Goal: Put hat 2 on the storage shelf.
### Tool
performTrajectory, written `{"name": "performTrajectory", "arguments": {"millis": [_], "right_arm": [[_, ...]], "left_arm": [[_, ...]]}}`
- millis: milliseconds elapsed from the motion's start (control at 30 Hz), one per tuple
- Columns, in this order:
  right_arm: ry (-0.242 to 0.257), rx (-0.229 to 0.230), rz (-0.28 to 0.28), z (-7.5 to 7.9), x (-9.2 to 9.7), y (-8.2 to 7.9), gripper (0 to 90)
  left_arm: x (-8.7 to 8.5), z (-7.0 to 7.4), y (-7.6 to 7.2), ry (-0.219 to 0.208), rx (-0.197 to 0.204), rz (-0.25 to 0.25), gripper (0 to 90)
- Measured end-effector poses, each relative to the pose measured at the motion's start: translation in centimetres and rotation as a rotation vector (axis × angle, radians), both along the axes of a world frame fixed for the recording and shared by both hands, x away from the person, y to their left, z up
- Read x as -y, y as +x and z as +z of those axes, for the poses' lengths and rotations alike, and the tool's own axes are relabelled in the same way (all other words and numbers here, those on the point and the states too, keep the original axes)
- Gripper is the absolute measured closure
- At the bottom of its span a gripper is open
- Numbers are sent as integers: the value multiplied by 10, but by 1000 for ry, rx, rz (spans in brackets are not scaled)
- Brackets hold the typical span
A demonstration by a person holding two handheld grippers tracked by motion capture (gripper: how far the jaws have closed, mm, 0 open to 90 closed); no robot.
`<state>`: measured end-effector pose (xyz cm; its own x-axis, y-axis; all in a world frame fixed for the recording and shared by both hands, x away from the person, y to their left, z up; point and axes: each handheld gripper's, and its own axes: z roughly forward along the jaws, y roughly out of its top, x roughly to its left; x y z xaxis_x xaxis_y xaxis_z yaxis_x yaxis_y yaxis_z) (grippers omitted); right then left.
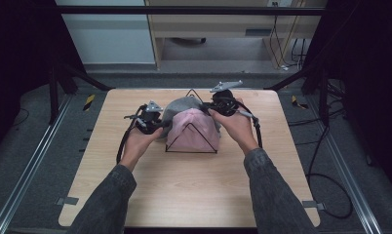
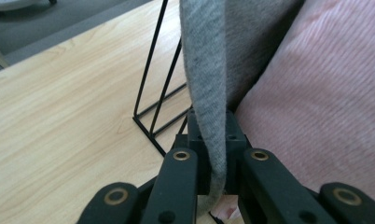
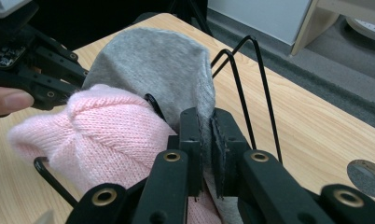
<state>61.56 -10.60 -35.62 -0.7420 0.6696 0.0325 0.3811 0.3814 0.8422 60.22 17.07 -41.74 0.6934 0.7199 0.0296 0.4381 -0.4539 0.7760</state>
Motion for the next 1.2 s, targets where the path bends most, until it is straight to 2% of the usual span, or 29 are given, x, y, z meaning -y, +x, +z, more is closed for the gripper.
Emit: {"name": "performTrajectory", "arguments": {"millis": [267, 433, 567, 633, 767, 800, 1000, 1200], "right_arm": [[-14, -15, -28, -5, 4, 3, 842], [-20, -25, -51, -8, 9, 5, 845], [-31, -49, -66, -12, 13, 6, 842], [-19, -53, -66, -13, 14, 5, 833], [-12, -53, -68, -12, 15, 4, 782], [-10, -54, -70, -12, 16, 4, 767], [-2, -44, -80, -9, 20, 0, 673], [-9, -29, -100, -5, 27, -8, 568]], "left_arm": [[7, -7, -2, 5, -12, -10, 854], [10, -10, -3, -8, -18, -10, 849], [11, -12, -4, -12, -19, -9, 839], [11, -13, -4, -16, -20, -3, 836], [11, -13, -5, -21, -13, 12, 807], [11, -14, -5, -37, -9, 24, 794], [7, -14, -9, -66, 4, 47, 721], [2, -8, -15, -78, 32, 64, 639]]}}
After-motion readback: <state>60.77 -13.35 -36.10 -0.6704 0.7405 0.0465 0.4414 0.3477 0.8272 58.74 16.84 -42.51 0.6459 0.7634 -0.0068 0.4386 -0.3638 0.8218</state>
